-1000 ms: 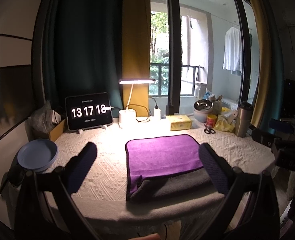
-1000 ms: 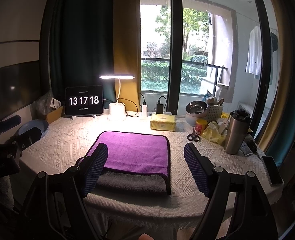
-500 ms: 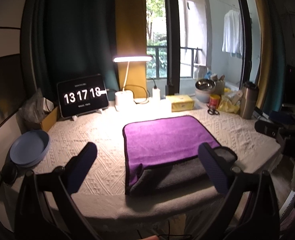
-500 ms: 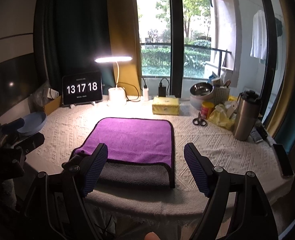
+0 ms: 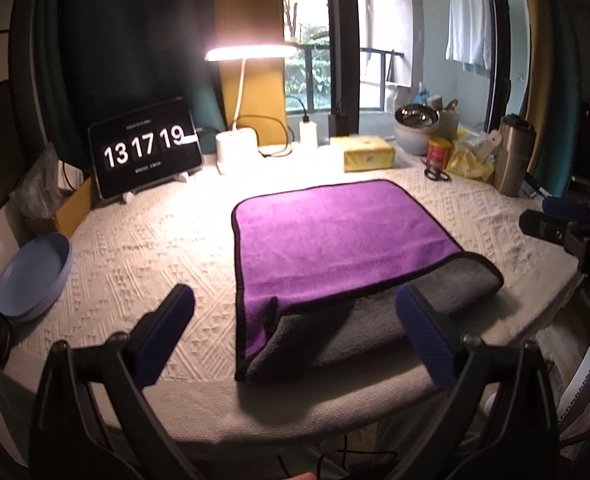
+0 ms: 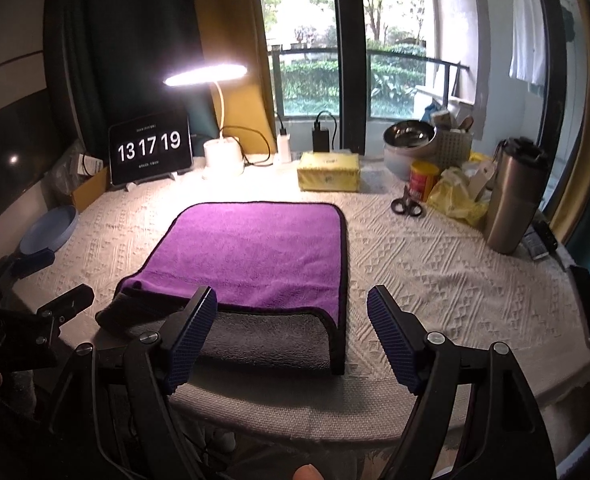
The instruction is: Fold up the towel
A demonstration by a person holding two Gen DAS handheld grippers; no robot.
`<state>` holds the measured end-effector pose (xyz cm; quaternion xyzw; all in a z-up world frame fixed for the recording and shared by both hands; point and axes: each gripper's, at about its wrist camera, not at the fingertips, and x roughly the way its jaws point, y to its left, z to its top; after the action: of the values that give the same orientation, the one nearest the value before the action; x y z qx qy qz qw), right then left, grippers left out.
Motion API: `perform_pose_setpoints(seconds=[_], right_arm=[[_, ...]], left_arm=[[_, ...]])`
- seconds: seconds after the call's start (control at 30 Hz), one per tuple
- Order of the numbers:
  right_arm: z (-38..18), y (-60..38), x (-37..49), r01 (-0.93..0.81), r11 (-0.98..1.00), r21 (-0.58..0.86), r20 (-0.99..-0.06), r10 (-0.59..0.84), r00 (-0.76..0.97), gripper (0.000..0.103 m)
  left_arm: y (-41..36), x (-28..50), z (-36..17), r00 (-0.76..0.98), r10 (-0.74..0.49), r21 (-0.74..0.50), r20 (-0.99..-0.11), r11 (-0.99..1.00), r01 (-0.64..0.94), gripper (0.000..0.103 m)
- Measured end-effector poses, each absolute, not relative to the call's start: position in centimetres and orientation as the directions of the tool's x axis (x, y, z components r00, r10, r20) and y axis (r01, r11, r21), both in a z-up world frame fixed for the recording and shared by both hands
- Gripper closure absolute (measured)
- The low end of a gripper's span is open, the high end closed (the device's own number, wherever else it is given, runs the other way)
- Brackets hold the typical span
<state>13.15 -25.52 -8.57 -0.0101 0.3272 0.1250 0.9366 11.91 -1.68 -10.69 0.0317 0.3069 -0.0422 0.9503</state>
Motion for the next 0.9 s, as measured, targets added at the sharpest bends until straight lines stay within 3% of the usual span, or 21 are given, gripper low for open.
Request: perform_pose_setpoints(seconds=[0.2,0.4,0.47,0.63,0.73,0.9], right_arm=[[-10.4,-25.7,15.1,-0.248,0.966,0.079,-0.657,0.238,0.715,0.029],[-12.4,-26.3,16.9,-0.240,0.964,0.113,-0.693,0.249,0.677,0.032],[-13.0,-26.5,17.4,-0.236,0.965,0.117,-0.704,0.248,0.665,0.039],[-14.4,-26.5,18.3,-0.238,0.963,0.129,-0.726,0.255,0.639,0.041],[-15.3,-26.5,18.7,-0.238,0.962,0.134,-0.738,0.257,0.624,0.050],[-16.5,-26.7,19.2,-0.236,0.962,0.141,-0.757,0.258,0.601,0.055]], left_arm=[[-1.9,13.8,-12.3,0.767,-0.062,0.041,-0.638,0.993,0.115,0.011],[-1.8,15.3,-14.2,0.726,-0.059,0.034,-0.685,0.993,0.113,0.012],[-1.7,15.6,-14.7,0.715,-0.056,0.036,-0.697,0.993,0.113,0.015],[-1.7,16.4,-16.5,0.675,-0.058,0.029,-0.735,0.993,0.117,0.029],[-1.7,16.7,-17.2,0.658,-0.057,0.030,-0.751,0.992,0.120,0.034],[-1.9,16.8,-18.1,0.643,-0.053,0.037,-0.764,0.991,0.125,0.044]])
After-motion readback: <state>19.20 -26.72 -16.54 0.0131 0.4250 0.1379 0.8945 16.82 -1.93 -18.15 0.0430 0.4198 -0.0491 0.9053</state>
